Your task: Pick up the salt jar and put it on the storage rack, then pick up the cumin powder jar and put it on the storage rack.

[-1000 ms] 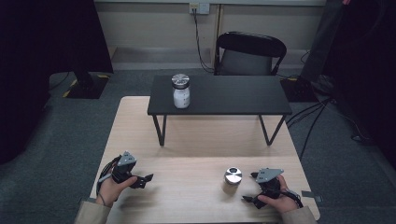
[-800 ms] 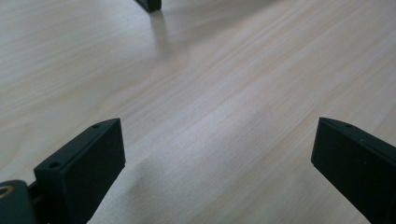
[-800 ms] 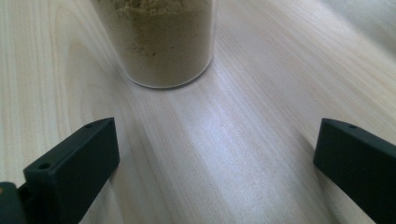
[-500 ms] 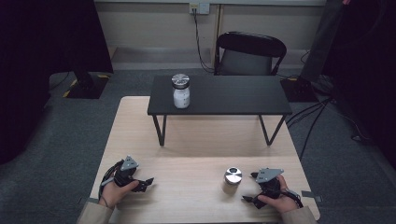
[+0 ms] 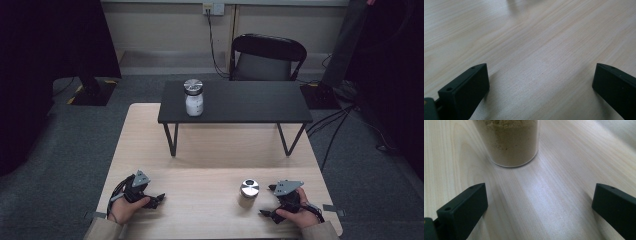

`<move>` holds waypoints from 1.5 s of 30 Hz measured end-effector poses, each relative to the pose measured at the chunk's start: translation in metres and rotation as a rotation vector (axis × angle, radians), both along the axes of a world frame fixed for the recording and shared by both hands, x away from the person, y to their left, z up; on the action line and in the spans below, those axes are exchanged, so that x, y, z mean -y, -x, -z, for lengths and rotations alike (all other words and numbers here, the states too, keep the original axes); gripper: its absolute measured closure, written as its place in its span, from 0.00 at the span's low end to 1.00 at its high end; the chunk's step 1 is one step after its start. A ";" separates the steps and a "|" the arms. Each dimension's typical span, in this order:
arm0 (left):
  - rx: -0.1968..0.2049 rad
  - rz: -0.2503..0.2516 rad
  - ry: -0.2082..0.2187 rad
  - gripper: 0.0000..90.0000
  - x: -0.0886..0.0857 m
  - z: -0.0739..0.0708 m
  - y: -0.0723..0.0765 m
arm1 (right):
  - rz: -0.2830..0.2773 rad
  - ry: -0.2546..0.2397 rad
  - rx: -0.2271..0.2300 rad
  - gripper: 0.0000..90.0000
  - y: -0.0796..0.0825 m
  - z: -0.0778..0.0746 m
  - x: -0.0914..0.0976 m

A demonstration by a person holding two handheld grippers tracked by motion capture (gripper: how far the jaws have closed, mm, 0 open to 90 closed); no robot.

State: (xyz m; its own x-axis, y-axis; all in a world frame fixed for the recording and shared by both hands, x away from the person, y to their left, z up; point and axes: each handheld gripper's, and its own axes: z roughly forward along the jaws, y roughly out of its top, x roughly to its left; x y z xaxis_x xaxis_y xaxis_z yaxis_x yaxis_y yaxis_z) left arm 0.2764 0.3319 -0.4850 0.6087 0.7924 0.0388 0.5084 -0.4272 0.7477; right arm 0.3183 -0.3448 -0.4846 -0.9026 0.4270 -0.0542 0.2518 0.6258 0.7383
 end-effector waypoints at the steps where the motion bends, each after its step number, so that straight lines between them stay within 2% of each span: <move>1: 0.000 0.000 0.000 0.00 0.000 0.000 0.000 | -0.001 0.001 0.001 0.00 0.000 0.000 0.000; 9: 0.000 0.000 -0.001 0.00 0.000 0.000 0.000 | 0.009 -0.008 -0.006 0.00 0.000 0.000 0.000; 11: 0.001 -0.001 0.000 0.00 0.000 0.000 0.000 | 0.018 -0.035 -0.016 0.01 0.000 0.000 0.001; 13: 0.001 -0.001 -0.001 0.00 0.000 0.000 0.000 | 0.019 -0.036 -0.011 0.01 0.001 -0.001 0.000; 16: 0.001 -0.003 0.000 0.00 0.001 0.000 0.000 | 0.017 -0.041 0.012 0.01 0.002 -0.007 -0.005; 26: 0.001 -0.002 -0.001 0.00 0.001 0.000 0.000 | -0.002 -0.054 0.000 0.01 -0.004 -0.011 -0.016; 30: 0.001 -0.002 -0.002 0.00 0.001 0.000 0.000 | -0.003 -0.090 -0.001 0.00 -0.006 -0.009 -0.018; 34: 0.000 -0.002 -0.001 0.00 0.001 0.000 0.000 | -0.022 -0.117 -0.012 0.00 -0.011 -0.009 -0.024; 37: 0.000 -0.002 -0.001 0.00 0.001 0.000 0.000 | -0.055 -0.096 -0.013 0.01 -0.016 -0.010 -0.034; 40: 0.000 -0.002 -0.001 0.00 0.001 0.000 0.000 | -0.068 -0.094 -0.012 0.04 -0.019 -0.009 -0.035; 43: 0.001 -0.002 -0.001 0.00 0.001 0.000 0.000 | -0.112 -0.079 0.034 0.15 -0.019 -0.009 -0.038; 45: 0.000 -0.002 -0.001 0.00 0.001 0.000 0.000 | -0.122 -0.074 0.039 0.17 -0.019 -0.009 -0.039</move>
State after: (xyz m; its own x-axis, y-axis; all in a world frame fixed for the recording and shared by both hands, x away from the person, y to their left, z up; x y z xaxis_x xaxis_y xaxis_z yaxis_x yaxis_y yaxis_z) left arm 0.2762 0.3313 -0.4851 0.6070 0.7937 0.0395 0.5089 -0.4265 0.7477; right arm 0.3373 -0.3057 -0.4753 -0.9460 0.3180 -0.0630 0.1469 0.5936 0.7913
